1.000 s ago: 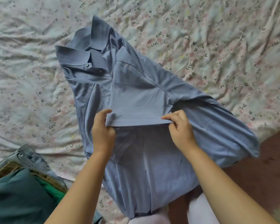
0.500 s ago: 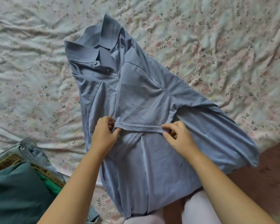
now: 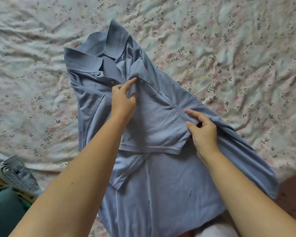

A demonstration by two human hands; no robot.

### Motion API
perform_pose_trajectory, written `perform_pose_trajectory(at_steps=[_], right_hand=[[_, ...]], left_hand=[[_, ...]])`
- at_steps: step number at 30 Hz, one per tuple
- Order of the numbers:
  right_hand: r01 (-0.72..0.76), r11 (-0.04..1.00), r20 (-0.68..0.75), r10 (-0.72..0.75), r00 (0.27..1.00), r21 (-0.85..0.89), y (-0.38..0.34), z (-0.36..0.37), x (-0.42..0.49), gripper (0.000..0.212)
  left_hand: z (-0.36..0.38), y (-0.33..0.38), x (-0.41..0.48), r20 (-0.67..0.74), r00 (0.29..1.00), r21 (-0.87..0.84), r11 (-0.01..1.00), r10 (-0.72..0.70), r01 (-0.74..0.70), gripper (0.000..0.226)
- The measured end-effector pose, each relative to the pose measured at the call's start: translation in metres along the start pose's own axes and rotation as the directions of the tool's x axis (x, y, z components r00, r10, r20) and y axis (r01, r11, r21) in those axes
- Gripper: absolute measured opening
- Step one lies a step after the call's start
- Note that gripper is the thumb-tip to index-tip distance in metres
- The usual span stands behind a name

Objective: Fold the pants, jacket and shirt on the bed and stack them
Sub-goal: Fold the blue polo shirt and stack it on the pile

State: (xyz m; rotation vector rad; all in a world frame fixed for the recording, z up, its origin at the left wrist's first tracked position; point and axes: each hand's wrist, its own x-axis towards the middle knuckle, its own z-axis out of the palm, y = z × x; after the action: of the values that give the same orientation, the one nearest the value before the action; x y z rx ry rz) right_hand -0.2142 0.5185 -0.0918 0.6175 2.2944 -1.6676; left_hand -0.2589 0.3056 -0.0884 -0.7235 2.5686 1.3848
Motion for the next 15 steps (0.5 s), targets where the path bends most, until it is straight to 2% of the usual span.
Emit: perform_pose_trajectory(at_steps=[4,6,7,9,10,12,13,15], right_hand=[[-0.046,0.975,0.046,0.057,0.997,-0.215,0.001,-0.013,0.003,0.04],[-0.004,0.896,0.106,0.057,0.993,-0.443,-0.004,-0.018,0.0,0.042],[0.051,0.824,0.103,0.009,0.995,-0.565,-0.009,-0.018,-0.002,0.04],[0.22,0.711,0.095,-0.213,0.973,-0.667,-0.025,-0.007,-0.005,0.037],[0.354,0.662,0.14,-0.355,0.924,-0.66,-0.035,0.004,-0.003,0.036],[0.601,0.481,0.314,-0.55,0.774,-0.639,-0.046,0.035,0.009,0.043],[0.695,0.378,0.423,-0.586,0.691,-0.612,-0.047,0.052,0.019,0.045],[0.822,0.197,0.625,-0.561,0.542,-0.535,-0.049,0.087,0.04,0.05]], left_hand=[[-0.003,-0.012,0.0,-0.025,0.998,0.127,0.991,0.05,-0.047,0.049],[-0.008,-0.017,-0.007,-0.007,0.994,0.194,0.975,0.109,-0.106,0.051],[-0.01,-0.02,-0.01,-0.007,0.99,0.243,0.96,0.143,-0.137,0.051],[-0.018,-0.027,-0.016,-0.037,0.977,0.331,0.925,0.208,-0.184,0.044],[-0.022,-0.03,-0.018,-0.065,0.97,0.361,0.912,0.233,-0.195,0.04],[-0.032,-0.037,-0.018,-0.128,0.96,0.404,0.897,0.248,-0.178,0.04],[-0.037,-0.042,-0.017,-0.161,0.958,0.428,0.892,0.236,-0.148,0.042],[-0.048,-0.052,-0.012,-0.209,0.952,0.501,0.86,0.223,-0.091,0.046]])
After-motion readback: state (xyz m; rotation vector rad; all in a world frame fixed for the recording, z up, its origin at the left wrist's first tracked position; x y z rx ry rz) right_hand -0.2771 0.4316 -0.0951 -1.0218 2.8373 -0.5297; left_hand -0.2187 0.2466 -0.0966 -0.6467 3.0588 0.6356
